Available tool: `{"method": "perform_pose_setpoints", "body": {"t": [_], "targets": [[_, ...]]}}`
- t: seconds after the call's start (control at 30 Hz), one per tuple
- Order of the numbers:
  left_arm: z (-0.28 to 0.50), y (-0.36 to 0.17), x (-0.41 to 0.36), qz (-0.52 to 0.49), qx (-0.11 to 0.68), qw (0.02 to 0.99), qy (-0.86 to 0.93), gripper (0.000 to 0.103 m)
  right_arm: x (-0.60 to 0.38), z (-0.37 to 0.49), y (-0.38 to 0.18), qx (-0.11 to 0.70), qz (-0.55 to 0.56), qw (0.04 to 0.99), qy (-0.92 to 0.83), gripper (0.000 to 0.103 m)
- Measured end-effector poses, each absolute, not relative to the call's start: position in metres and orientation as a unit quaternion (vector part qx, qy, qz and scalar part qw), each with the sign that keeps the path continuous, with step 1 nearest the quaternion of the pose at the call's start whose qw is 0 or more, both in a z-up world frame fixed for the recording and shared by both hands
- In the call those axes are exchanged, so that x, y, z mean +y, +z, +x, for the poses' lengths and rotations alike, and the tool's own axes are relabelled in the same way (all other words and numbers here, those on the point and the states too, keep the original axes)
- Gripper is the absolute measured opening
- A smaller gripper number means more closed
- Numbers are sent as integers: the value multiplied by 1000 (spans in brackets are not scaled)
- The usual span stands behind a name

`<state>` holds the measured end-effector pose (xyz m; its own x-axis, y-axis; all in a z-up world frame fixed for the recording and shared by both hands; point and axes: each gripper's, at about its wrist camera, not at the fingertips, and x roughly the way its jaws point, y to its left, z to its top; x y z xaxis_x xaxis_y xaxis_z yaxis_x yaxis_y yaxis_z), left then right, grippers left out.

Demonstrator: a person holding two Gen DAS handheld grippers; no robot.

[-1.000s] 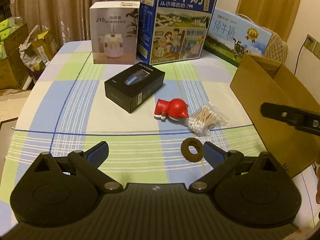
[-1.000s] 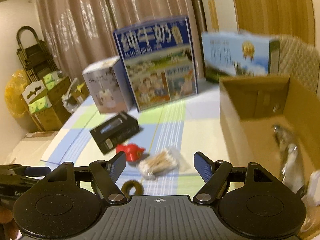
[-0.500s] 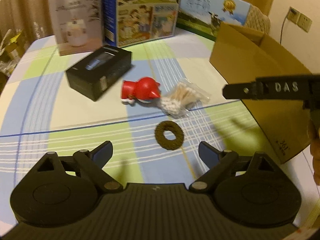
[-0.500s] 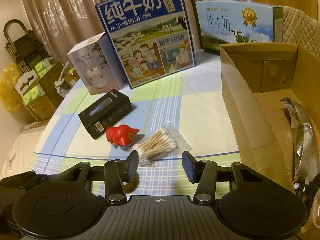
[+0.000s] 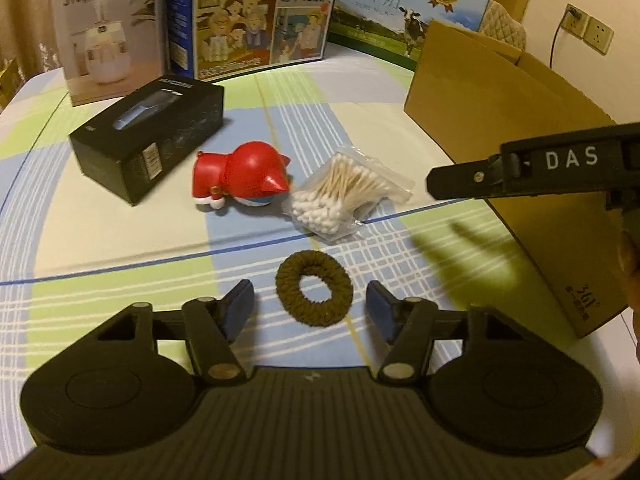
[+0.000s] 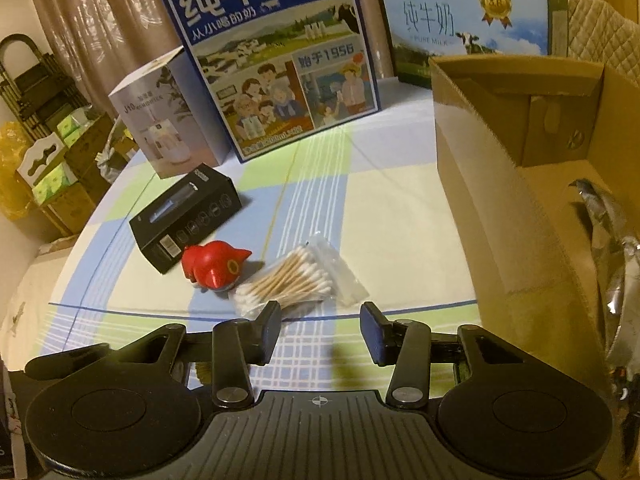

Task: Organize objects
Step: 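Grasp the brown fabric ring with the left tool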

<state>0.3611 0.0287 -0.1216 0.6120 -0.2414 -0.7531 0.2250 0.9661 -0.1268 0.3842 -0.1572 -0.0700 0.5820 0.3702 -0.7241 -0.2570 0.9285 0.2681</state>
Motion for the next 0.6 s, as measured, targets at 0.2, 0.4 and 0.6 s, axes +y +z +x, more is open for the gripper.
{"method": "perform_pose_setpoints", "body": {"t": [0.2,0.4,0.6], "targets": [[370,-129,22,20,422,896,-137,40,-153,390,-78,428,64,883,181,42],[372,-123,38,8,440,891,-115,17,-151,396,-88,442,86,873,187,43],[372,-112,64,-10,430,899,-86,17,-137,402,-96,453,108,861,206,44]]}}
